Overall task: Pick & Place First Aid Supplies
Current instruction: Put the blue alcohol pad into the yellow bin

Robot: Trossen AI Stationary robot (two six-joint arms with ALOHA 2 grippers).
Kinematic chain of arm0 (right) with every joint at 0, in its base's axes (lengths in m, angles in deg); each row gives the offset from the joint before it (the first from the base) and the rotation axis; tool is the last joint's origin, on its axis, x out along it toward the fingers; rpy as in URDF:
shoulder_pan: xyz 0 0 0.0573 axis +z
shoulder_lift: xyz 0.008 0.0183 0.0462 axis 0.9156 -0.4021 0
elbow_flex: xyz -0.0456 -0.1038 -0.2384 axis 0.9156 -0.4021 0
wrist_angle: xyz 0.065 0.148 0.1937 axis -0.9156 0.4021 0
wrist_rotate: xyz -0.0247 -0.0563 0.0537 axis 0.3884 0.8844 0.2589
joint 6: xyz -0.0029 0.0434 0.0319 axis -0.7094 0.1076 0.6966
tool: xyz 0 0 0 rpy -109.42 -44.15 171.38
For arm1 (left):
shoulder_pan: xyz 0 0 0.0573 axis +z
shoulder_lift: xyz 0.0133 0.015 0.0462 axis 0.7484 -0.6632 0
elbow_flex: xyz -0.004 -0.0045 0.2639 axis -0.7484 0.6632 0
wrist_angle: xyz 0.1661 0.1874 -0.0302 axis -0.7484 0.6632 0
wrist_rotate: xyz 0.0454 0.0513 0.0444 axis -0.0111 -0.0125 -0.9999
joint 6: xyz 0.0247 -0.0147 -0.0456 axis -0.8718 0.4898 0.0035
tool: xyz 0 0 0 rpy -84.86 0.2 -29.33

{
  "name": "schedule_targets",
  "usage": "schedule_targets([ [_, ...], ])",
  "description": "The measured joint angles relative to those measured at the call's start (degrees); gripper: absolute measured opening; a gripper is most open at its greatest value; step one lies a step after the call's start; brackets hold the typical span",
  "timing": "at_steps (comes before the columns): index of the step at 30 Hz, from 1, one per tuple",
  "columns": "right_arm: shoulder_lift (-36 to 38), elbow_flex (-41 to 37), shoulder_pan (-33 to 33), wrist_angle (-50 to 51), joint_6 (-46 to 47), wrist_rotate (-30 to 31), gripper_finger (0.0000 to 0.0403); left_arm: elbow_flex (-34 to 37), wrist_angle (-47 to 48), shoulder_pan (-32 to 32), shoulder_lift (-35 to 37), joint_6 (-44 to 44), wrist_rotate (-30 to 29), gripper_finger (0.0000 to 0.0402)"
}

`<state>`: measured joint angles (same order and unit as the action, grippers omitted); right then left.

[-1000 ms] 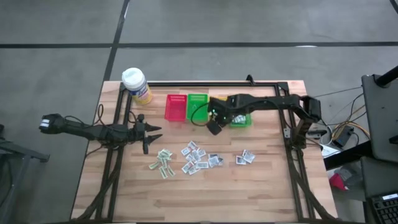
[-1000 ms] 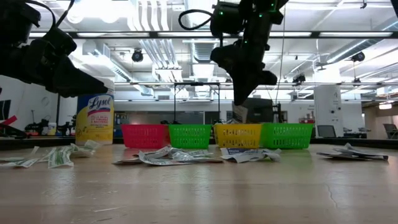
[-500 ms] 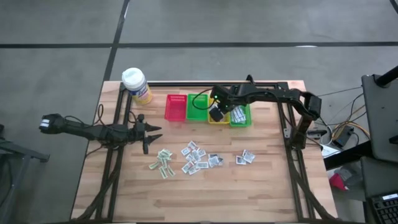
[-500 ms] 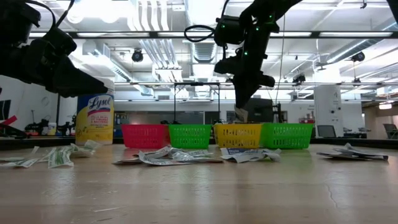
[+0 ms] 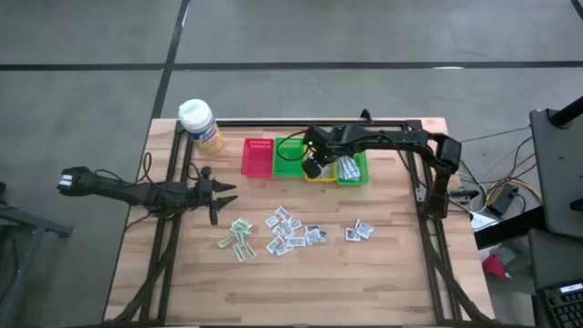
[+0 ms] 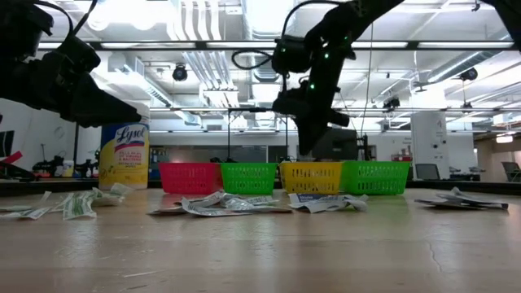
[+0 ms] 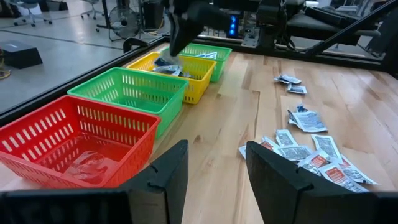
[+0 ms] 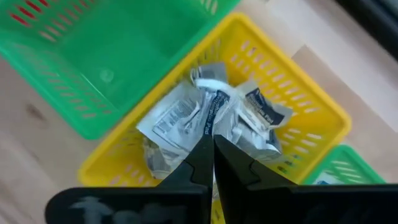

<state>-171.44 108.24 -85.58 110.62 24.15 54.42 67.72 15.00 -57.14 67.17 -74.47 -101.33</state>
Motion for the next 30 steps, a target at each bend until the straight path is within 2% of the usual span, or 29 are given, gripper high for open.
schedule_targets([
  [17, -1.3, -0.1, -0.1, -0.5, -1.7, -0.1, 0.0013, 0.0, 0.0, 0.0, 0.0, 0.0, -0.1, 0.0158],
  [30, -1.3, 1.3, -0.3, 0.3, -4.1, -1.7, 0.0111, 0.0, 0.0, 0.0, 0.0, 0.0, -0.2, 0.0158],
])
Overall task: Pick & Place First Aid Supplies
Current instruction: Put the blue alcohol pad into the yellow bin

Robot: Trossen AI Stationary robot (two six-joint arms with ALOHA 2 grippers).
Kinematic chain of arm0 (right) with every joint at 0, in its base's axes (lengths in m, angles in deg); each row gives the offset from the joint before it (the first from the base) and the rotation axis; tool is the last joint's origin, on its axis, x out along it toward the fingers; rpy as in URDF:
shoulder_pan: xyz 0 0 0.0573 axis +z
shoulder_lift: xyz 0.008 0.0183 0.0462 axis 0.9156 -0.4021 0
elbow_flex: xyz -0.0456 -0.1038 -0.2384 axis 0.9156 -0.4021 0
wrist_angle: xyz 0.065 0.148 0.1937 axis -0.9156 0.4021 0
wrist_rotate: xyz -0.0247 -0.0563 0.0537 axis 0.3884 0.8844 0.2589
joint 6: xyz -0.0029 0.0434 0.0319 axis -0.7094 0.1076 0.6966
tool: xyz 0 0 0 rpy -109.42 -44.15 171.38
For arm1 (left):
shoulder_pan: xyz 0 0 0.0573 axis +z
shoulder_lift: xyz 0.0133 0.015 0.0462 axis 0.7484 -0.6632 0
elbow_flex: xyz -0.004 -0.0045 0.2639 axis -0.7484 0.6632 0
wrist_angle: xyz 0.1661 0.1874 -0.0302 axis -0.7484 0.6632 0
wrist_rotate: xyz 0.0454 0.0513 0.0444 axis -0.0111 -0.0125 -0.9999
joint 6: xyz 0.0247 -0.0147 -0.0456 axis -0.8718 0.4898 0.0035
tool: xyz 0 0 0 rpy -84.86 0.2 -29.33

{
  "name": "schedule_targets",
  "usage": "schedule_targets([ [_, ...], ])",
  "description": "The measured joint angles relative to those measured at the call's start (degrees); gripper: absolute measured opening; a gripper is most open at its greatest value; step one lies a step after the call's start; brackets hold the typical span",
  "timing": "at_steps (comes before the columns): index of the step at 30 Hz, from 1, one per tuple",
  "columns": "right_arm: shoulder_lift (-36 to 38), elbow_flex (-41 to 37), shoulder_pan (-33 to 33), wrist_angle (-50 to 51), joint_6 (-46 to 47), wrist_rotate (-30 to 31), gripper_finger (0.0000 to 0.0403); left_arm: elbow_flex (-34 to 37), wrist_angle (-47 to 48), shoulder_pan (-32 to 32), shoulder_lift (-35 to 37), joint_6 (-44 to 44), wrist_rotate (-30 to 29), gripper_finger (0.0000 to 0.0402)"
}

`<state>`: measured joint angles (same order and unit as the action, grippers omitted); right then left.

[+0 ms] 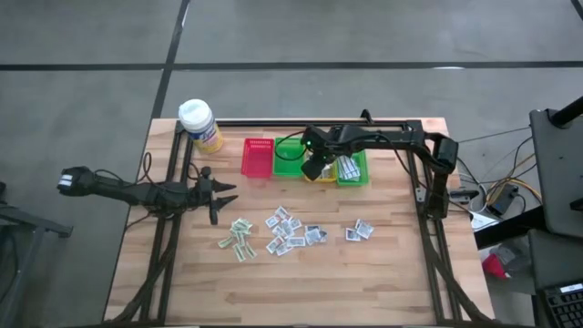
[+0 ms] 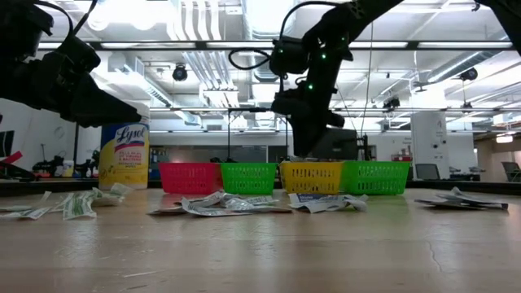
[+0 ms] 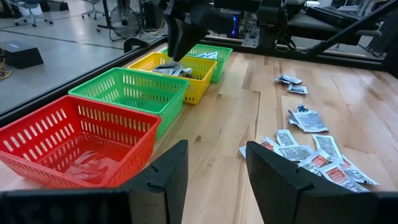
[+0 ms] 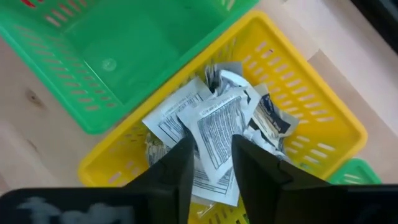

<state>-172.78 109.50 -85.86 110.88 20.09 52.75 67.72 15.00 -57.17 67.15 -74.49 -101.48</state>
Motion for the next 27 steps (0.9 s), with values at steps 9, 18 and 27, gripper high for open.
schedule_targets([
  [9, 0.1, 7.1, 0.0, 7.3, -1.1, 0.0, 0.0139, 0.0, 0.0, 0.0, 0.0, 0.0, 0.0, 0.0158],
  [18, 0.1, 15.8, 0.2, 15.4, -2.7, 0.1, 0.0122, 0.0, 0.0, 0.0, 0.0, 0.0, 0.0, 0.0158],
  [27, 0.1, 24.7, 3.9, 26.8, -2.8, 0.0, 0.0109, 0.0, 0.0, 0.0, 0.0, 0.0, 0.0, 0.0158],
])
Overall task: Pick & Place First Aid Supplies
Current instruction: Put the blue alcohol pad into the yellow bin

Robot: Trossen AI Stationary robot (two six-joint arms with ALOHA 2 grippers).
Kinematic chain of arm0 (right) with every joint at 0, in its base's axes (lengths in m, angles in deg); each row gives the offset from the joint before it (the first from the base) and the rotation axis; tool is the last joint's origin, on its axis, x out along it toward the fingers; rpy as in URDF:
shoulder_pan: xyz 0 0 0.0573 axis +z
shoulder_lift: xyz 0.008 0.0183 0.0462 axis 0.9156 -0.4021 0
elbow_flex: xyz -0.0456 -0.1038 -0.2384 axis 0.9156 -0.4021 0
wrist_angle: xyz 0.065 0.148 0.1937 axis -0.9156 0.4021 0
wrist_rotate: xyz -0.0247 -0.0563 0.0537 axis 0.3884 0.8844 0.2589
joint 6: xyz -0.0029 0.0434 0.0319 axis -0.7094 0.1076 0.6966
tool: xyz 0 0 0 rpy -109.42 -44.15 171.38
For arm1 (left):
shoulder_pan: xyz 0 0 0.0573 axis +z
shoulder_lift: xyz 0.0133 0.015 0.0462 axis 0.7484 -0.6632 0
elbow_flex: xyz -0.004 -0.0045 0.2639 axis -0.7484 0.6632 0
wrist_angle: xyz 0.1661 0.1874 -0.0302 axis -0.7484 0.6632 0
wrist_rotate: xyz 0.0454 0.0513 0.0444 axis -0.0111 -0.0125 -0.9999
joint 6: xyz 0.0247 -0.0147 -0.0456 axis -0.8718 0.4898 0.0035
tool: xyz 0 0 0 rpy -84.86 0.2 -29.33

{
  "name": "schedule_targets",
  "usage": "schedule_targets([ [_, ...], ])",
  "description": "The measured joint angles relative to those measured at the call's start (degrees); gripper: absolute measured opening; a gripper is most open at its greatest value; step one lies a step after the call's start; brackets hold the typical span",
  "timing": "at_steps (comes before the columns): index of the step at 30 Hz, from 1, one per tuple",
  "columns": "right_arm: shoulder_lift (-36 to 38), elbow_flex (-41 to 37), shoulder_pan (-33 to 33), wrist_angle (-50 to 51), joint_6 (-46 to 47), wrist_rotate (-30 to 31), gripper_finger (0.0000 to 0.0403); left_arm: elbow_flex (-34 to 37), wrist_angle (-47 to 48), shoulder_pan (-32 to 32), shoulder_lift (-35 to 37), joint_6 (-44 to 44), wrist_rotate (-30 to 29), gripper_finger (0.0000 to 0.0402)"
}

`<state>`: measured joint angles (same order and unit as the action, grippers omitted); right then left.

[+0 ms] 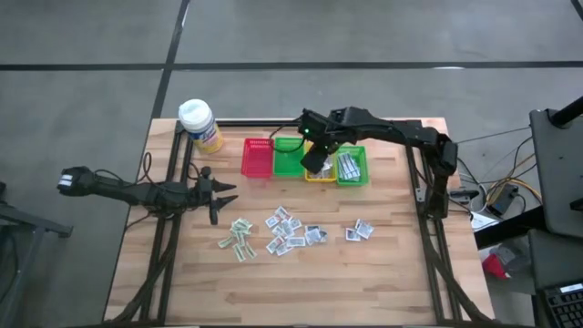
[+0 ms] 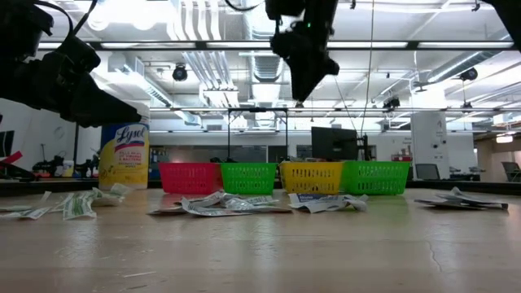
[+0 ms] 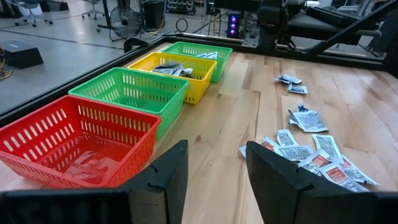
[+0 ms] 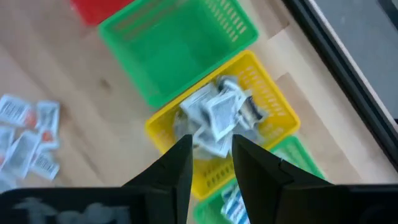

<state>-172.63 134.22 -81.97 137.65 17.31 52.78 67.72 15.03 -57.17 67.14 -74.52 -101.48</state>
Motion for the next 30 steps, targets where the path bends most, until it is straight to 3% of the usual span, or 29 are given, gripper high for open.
schedule_targets([
  [9, 0.0, 5.3, 9.5, 8.9, 4.3, -0.1, 0.0113, 0.0, 0.0, 0.0, 0.0, 0.0, 0.0, 0.0158],
  [16, 0.1, 3.6, 16.8, 11.8, 12.6, -0.2, 0.0103, 0.0, 0.0, 0.0, 0.0, 0.0, 0.0, 0.0158],
  [24, 0.0, -2.0, 23.3, 9.5, 15.6, -2.4, 0.0110, 0.0, 0.0, 0.0, 0.0, 0.0, 0.0, 0.0158],
  [30, 0.0, -6.9, 26.1, 1.7, 15.4, -3.5, 0.0121, 0.0, 0.0, 0.0, 0.0, 0.0, 0.0, 0.0158],
])
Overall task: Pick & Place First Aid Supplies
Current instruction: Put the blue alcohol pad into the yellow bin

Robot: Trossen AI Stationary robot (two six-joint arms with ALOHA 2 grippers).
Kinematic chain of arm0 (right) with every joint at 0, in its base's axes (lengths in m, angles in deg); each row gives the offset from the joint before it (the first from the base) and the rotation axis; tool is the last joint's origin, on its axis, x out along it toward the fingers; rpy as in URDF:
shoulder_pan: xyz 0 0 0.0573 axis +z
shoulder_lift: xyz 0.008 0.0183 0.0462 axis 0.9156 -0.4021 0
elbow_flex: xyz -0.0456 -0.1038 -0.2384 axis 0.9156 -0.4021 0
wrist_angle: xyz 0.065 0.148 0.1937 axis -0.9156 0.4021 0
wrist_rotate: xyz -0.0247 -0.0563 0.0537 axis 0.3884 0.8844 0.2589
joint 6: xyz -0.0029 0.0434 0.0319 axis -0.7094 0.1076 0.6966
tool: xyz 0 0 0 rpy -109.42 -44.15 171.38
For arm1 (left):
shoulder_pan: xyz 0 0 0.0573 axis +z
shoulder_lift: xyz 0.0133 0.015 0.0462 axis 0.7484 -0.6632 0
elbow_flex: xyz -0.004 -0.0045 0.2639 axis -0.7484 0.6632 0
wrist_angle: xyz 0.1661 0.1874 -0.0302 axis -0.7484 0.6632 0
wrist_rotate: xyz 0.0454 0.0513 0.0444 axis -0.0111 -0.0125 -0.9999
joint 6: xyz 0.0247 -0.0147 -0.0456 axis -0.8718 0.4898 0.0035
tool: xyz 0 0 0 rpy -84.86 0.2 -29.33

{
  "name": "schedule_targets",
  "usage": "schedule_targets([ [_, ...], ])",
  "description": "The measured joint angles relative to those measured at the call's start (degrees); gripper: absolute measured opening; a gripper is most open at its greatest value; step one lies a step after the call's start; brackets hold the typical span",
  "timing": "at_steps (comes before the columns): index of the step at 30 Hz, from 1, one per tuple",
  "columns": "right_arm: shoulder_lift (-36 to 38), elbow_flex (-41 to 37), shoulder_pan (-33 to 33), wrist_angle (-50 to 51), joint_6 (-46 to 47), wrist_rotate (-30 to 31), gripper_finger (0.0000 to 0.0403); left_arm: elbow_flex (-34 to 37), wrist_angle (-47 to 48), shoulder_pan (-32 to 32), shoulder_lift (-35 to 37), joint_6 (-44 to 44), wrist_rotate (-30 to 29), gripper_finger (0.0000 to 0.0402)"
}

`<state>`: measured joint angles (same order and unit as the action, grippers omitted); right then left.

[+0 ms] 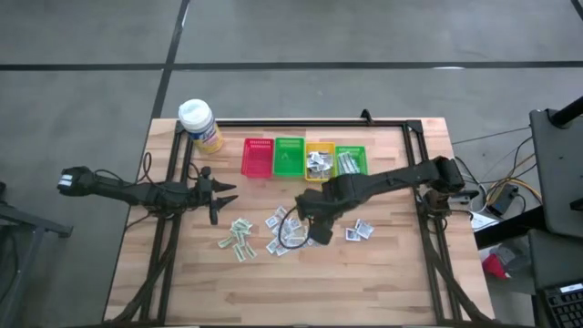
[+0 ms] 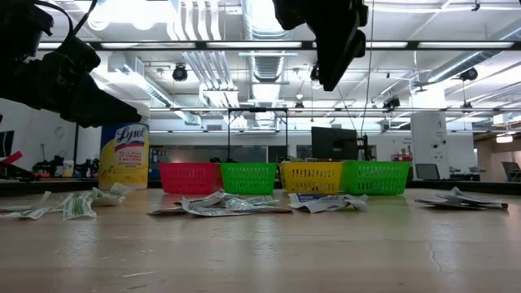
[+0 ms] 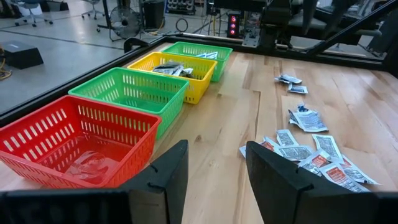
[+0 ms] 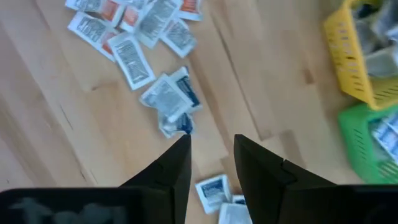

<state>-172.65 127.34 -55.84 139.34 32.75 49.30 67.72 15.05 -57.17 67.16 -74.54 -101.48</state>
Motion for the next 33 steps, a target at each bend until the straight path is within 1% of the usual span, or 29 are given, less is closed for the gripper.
schedule_targets([
  [3, 0.0, -2.4, 0.3, -3.7, 0.1, -0.1, 0.0126, 0.0, 0.0, 0.0, 0.0, 0.0, 0.0, 0.0158],
  [8, 0.0, -6.5, 0.3, -4.0, 1.8, -0.2, 0.0132, 0.0, 0.0, 0.0, 0.0, 0.0, 0.0, 0.0158],
  [12, 0.0, -10.2, 0.3, -4.8, 2.1, -3.0, 0.0137, 0.0, 0.0, 0.0, 0.0, 0.0, 0.0, 0.0158],
  [15, 0.0, -13.0, 0.3, -8.9, 2.1, -5.2, 0.0139, 0.0, 0.0, 0.0, 0.0, 0.0, 0.0, 0.0158],
  [18, 0.0, -15.6, 0.3, -12.7, 2.1, -5.6, 0.0139, 0.0, 0.0, 0.0, 0.0, 0.0, 0.0, 0.0158],
  [25, 0.0, -18.3, 0.3, -15.5, 2.0, -6.3, 0.0139, 0.0, 0.0, 0.0, 0.0, 0.0, 0.0, 0.0158],
  [29, 0.0, -20.5, 0.3, -20.9, 1.6, -8.5, 0.0142, 0.0, 0.0, 0.0, 0.0, 0.0, 0.0, 0.0158],
  [33, 0.0, -22.7, 0.3, -23.6, 1.6, -8.5, 0.0141, 0.0, 0.0, 0.0, 0.0, 0.0, 0.0, 0.0158],
])
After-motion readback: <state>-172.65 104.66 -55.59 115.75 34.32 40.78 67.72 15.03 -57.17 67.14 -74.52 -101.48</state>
